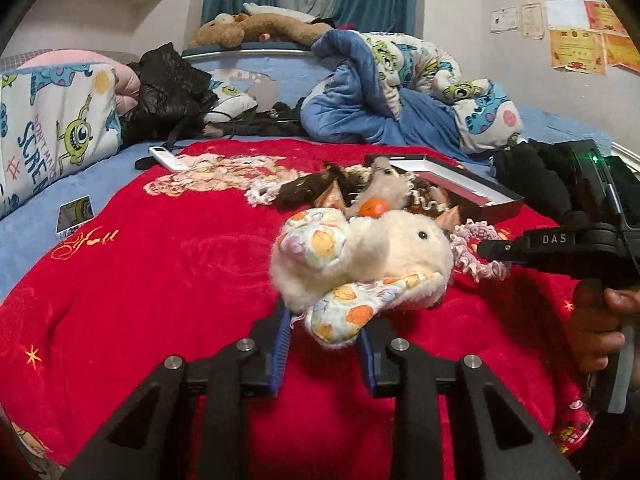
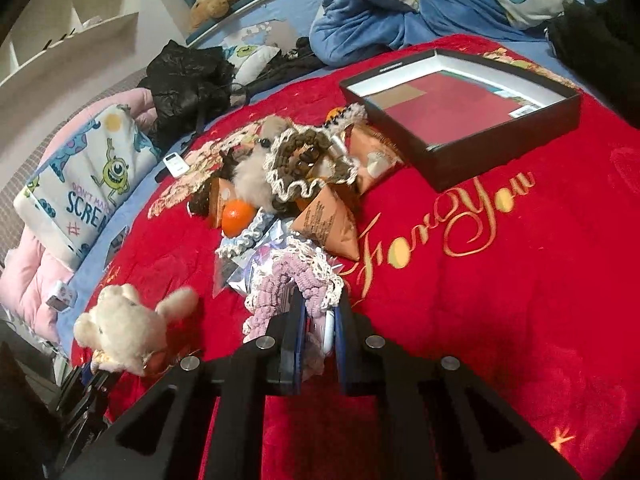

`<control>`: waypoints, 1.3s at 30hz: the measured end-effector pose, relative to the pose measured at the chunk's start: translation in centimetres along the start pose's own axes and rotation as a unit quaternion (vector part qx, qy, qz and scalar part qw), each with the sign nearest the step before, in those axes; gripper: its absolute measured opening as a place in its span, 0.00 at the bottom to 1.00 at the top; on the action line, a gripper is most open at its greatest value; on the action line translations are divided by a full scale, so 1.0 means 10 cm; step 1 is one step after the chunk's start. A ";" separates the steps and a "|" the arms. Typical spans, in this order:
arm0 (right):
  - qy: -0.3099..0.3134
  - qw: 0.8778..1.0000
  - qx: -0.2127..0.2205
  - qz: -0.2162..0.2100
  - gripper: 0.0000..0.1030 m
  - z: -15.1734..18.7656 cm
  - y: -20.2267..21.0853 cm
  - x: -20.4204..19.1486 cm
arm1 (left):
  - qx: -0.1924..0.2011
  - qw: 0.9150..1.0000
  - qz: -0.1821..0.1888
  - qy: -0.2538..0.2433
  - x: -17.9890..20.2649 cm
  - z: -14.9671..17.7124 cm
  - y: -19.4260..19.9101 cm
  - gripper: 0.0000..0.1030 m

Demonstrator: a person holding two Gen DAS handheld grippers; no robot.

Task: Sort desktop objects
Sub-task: 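Lift the white plush bunny with the left tool while the right tool lifts the pink scrunchie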

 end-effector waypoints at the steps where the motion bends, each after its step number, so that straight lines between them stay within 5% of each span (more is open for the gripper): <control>1: -0.002 1.000 0.003 0.000 0.12 0.00 0.03 0.02 | -0.001 1.000 0.000 -0.003 0.02 0.01 0.00 0.29; 15: -0.034 0.999 0.037 0.020 0.12 0.01 0.49 0.44 | 0.010 0.999 0.035 -0.013 0.41 -0.02 0.12 0.27; 20: -0.046 0.997 0.049 0.026 0.12 0.04 0.64 0.60 | 0.008 0.998 0.057 -0.008 0.59 -0.04 0.16 0.12; 25: -0.055 0.997 0.050 0.037 0.12 0.13 0.74 0.77 | -0.006 0.998 0.047 -0.031 0.78 0.04 0.01 0.12; 29: -0.066 0.996 0.042 0.037 0.12 0.23 0.76 0.89 | -0.010 0.999 0.049 -0.015 0.77 0.01 -0.02 0.34; 39: -0.061 0.997 0.047 0.019 0.12 0.19 0.75 0.79 | -0.033 0.999 0.027 -0.015 0.69 0.11 -0.26 0.52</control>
Point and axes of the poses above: each gripper's, at about its wrist camera, not at the fingertips, and y roughly against the way its jaws point, x to its right, z to its underside, the point moved 8 cm from there along -y, roughly the way its jaws point, and after that the axes turned 13 degrees about y, right-handed, at the moved point
